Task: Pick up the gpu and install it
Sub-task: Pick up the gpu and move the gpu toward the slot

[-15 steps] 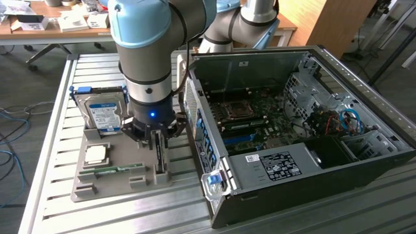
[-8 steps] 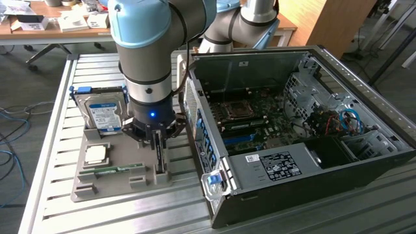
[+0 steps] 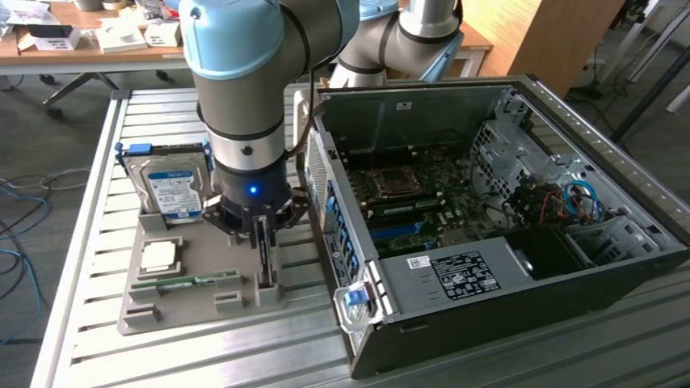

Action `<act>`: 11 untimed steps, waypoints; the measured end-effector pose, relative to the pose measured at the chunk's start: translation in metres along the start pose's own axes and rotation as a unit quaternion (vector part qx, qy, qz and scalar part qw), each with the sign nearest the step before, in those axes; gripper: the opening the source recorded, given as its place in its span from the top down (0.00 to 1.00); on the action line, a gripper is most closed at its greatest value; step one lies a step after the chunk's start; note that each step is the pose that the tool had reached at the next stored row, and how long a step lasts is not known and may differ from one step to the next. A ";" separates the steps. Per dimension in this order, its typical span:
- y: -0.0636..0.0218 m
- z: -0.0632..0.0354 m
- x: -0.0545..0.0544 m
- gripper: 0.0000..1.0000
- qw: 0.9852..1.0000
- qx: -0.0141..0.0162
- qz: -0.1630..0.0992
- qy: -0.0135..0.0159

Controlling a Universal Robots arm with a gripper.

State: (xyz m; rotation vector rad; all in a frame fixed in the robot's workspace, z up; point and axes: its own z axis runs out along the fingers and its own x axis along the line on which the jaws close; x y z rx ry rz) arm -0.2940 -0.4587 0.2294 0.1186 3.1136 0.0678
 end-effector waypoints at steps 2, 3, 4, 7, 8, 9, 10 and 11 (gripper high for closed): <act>0.0000 0.0000 0.000 0.67 1.000 0.000 0.000 0.000; 0.0000 0.0000 0.000 0.67 1.000 0.000 0.000 0.000; 0.0000 0.0000 0.000 0.67 1.000 0.000 0.000 0.000; 0.0000 0.0000 0.000 0.67 1.000 0.000 0.000 0.000; 0.0000 0.0000 0.000 0.67 1.000 0.000 0.000 0.000; 0.0000 0.0000 0.000 0.67 1.000 0.000 0.000 0.000; 0.0000 0.0000 0.000 0.67 1.000 0.000 0.000 0.000; 0.0000 0.0000 0.000 0.67 1.000 0.000 0.000 0.000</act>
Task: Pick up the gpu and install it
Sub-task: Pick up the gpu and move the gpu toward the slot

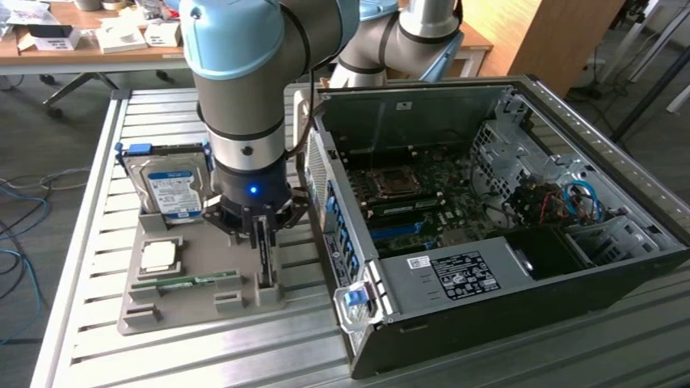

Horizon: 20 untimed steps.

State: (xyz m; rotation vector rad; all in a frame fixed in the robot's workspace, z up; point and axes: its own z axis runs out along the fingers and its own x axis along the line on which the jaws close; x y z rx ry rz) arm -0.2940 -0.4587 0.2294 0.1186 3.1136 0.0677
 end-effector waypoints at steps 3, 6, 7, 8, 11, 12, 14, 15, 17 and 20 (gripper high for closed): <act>0.0000 0.0000 0.000 0.67 1.000 0.000 0.000 0.000; 0.0000 0.0000 0.000 0.74 1.000 0.000 0.000 0.000; 0.0000 0.0000 0.000 0.74 1.000 0.000 0.000 0.000; 0.0000 0.0000 0.000 0.74 1.000 0.000 0.000 0.000; 0.0000 0.0000 0.000 0.74 1.000 0.000 0.000 0.000; 0.0000 0.0000 0.000 0.74 1.000 0.000 0.000 0.000; 0.0000 0.0000 0.000 0.74 1.000 0.000 0.000 0.000; 0.0000 0.0000 0.000 0.74 1.000 0.000 0.000 0.000; 0.0000 0.0000 0.000 0.74 1.000 0.000 -0.001 0.000; 0.0000 0.0000 0.000 0.74 1.000 0.000 -0.001 0.000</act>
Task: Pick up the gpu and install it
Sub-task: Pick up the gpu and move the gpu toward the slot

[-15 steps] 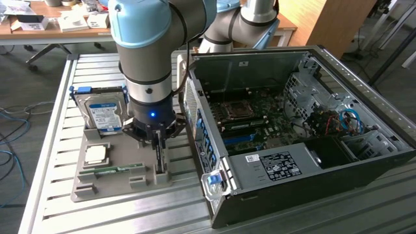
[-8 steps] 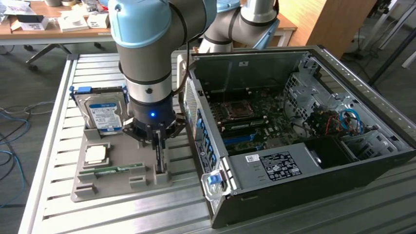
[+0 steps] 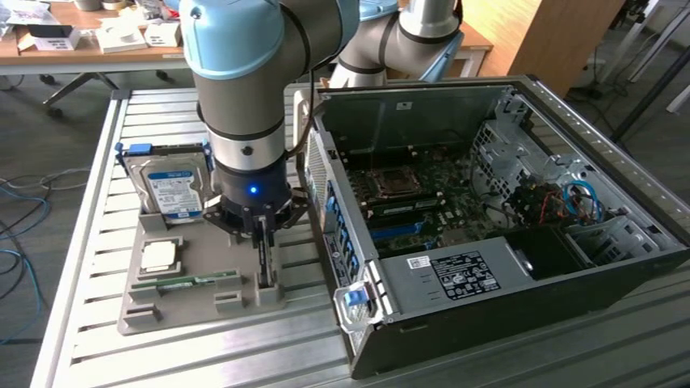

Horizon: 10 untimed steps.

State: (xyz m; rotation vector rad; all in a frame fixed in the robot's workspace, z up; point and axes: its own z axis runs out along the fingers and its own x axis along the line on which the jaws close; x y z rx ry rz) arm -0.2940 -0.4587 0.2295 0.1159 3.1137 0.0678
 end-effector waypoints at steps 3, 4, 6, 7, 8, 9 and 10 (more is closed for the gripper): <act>0.0000 0.0000 0.000 0.74 1.000 0.000 0.000 0.000; 0.0001 -0.0002 0.000 0.74 1.000 0.000 0.000 0.000; 0.0002 -0.0028 0.000 0.74 1.000 -0.001 0.000 0.000; 0.0002 -0.0048 0.000 0.74 1.000 -0.001 0.000 0.000; 0.0003 -0.0066 0.000 0.74 1.000 -0.001 0.000 0.000; 0.0004 -0.0084 0.000 0.74 1.000 -0.002 0.000 0.000; 0.0005 -0.0104 0.000 0.74 1.000 -0.002 0.000 0.000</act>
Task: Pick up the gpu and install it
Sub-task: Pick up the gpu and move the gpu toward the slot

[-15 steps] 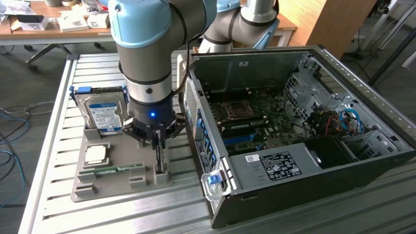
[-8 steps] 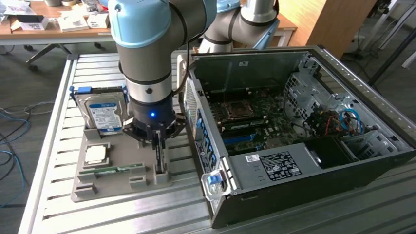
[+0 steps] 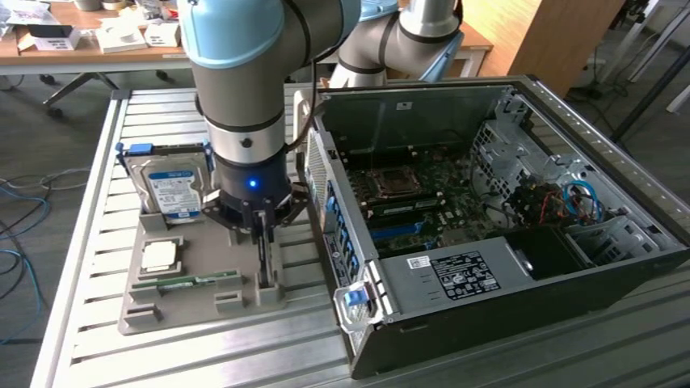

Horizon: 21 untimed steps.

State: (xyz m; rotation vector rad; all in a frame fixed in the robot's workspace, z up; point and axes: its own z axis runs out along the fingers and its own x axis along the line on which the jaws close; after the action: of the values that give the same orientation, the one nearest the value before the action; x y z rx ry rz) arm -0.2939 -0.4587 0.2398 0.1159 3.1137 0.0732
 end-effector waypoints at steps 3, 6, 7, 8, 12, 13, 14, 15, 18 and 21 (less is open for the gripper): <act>0.0003 -0.0070 0.000 0.74 1.000 -0.001 0.000 0.000; 0.0007 -0.0150 0.000 0.74 1.000 -0.001 0.000 0.000; 0.0009 -0.0180 0.000 0.74 1.000 -0.001 0.000 0.000; 0.0010 -0.0215 0.000 0.74 1.000 -0.002 0.000 0.000; 0.0016 -0.0348 -0.001 0.74 1.000 -0.002 0.000 0.000; 0.0018 -0.0382 -0.001 0.74 1.000 -0.002 0.000 0.000; 0.0020 -0.0413 -0.001 0.74 1.000 -0.003 0.000 0.000; 0.0021 -0.0447 -0.001 0.74 1.000 -0.003 0.000 0.000; 0.0026 -0.0543 -0.001 0.74 1.000 -0.004 0.000 0.000; 0.0034 -0.0631 -0.002 0.74 1.000 -0.005 0.000 0.000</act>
State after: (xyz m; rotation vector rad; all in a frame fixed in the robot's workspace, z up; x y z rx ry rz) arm -0.2938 -0.4583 0.3031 0.1161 3.1135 0.0887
